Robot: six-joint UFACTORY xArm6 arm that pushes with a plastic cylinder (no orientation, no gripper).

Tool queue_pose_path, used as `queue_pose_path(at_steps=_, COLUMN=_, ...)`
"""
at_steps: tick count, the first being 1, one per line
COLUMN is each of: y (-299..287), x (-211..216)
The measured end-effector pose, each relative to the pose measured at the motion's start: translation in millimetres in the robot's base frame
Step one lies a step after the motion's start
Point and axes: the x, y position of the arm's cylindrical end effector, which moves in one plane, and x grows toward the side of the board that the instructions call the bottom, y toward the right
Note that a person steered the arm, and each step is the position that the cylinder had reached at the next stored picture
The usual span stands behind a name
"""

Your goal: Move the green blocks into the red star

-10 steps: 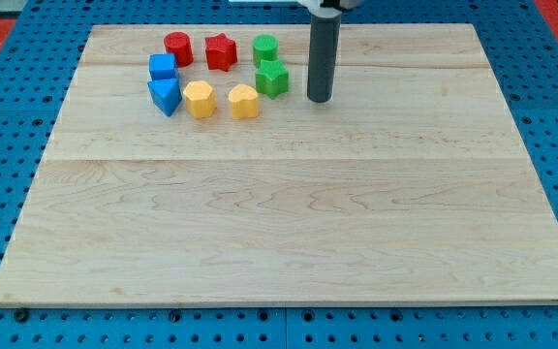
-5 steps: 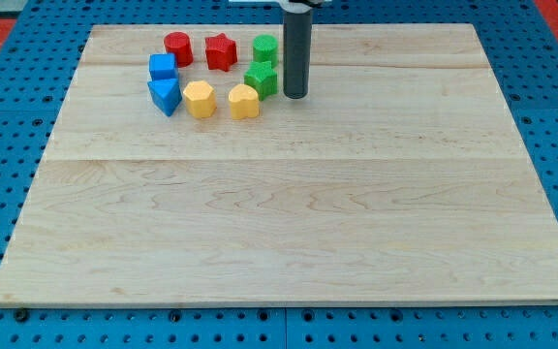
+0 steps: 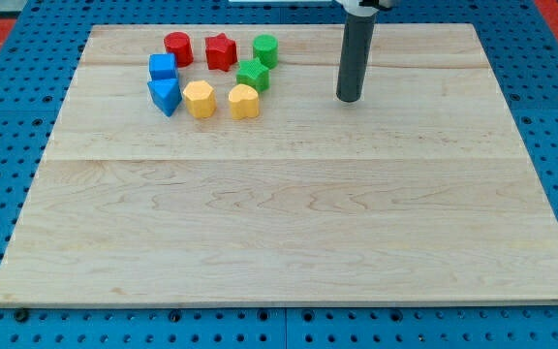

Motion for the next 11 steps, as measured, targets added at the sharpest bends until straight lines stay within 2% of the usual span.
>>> queue_pose_path(at_steps=2, y=0.2, x=1.3)
queue_pose_path(at_steps=3, y=4.2, x=-22.9)
queue_pose_path(at_steps=4, y=-29.0, x=-53.2)
queue_pose_path(at_steps=5, y=-12.7, x=-82.6)
queue_pose_path(at_steps=7, y=-111.0, x=-90.6)
queue_pose_path(at_steps=11, y=-126.8, x=-90.6)
